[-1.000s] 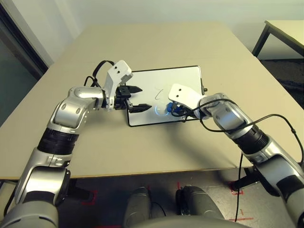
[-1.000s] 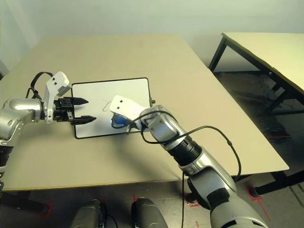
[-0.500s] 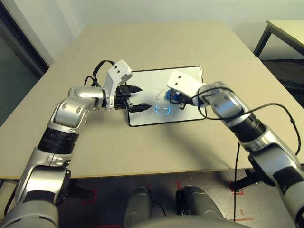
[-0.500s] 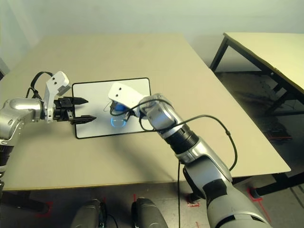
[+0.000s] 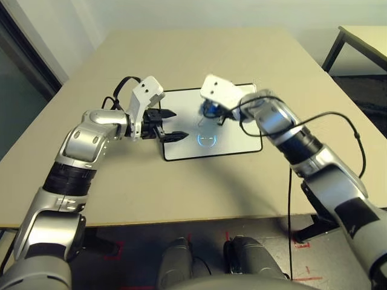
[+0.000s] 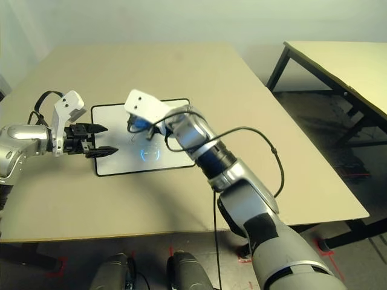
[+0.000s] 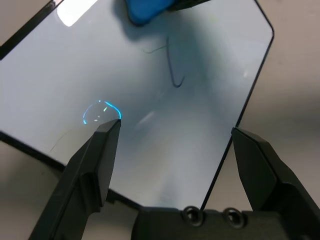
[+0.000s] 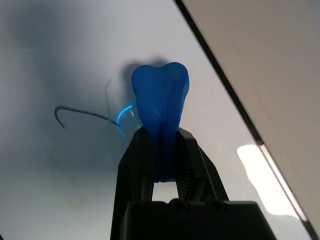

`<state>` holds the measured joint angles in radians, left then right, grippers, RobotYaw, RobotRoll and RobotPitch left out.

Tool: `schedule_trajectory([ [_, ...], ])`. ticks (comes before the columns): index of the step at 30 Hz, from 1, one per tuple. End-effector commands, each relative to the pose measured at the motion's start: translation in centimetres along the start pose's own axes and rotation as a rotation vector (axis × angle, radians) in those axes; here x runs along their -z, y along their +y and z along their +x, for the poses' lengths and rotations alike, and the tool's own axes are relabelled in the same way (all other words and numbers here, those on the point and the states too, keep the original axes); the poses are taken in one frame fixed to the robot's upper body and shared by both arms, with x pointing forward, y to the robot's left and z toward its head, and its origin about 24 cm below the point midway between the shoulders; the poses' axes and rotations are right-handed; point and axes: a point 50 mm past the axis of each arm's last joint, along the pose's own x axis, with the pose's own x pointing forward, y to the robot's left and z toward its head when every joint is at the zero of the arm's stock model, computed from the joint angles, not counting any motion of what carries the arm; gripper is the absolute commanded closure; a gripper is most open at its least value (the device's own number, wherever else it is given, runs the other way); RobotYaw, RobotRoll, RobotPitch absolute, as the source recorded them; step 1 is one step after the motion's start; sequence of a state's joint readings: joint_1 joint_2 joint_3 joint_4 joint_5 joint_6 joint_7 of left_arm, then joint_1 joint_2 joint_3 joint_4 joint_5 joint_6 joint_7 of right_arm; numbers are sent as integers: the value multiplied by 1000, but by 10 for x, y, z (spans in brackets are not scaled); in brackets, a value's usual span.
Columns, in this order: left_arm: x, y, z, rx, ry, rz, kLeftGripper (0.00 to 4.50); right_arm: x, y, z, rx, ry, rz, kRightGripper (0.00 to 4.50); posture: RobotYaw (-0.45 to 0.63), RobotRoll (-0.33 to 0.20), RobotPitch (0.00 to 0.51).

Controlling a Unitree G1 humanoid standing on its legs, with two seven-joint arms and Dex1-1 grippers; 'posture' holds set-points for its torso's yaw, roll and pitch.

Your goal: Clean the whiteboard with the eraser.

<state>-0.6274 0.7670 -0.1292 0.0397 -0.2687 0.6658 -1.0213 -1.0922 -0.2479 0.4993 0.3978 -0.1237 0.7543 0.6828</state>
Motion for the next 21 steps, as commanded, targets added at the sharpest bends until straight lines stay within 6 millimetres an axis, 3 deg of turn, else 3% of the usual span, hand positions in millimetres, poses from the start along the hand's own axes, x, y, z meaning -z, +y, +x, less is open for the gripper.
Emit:
schedule_trajectory([
  [1, 3, 1, -3, -14, 11, -6, 0, 6, 19, -1, -74, 10, -25, 3933, -2, 0, 40],
  [5, 4, 2, -5, -21, 15, -9, 0, 19, 51, -6, -177, 36, -54, 3933, -3, 0, 40],
  [8, 2, 3, -5, -23, 15, -7, 0, 25, 57, -7, -196, 56, -61, 3933, -7, 0, 40],
  [17, -1, 1, -4, -16, 11, -4, 0, 8, 9, -3, -33, 34, -17, 3933, -10, 0, 45],
  [21, -1, 0, -4, -13, 13, -5, 0, 5, 3, -3, -17, 24, -13, 3933, -10, 0, 46],
])
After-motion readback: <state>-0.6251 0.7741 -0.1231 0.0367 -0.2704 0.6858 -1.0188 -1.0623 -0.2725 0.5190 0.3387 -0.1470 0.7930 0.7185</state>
